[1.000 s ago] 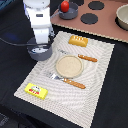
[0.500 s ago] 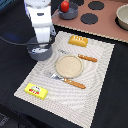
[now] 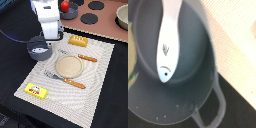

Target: Interact with the objects in diverse but meaningful ways.

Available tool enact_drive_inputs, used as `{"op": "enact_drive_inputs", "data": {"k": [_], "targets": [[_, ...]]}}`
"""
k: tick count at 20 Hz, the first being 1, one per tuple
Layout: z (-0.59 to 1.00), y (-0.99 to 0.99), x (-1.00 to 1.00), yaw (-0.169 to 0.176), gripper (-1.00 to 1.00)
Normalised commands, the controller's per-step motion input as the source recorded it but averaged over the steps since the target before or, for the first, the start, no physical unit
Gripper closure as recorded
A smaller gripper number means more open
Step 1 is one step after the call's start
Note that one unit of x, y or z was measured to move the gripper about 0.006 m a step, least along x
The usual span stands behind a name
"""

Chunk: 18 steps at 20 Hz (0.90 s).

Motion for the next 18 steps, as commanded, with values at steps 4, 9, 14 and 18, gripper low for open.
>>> {"op": "enact_drive_inputs", "data": {"k": [4,9,14,18], "targets": [[0.42,-0.41,0.75,-0.066,-1.0],[0.23,-0.78,0.48,-0.022,-1.0],[0.04,-0.89,0.27,-0.002,-1.0],[0.02,-0.88,0.25,-0.006,-1.0]]}}
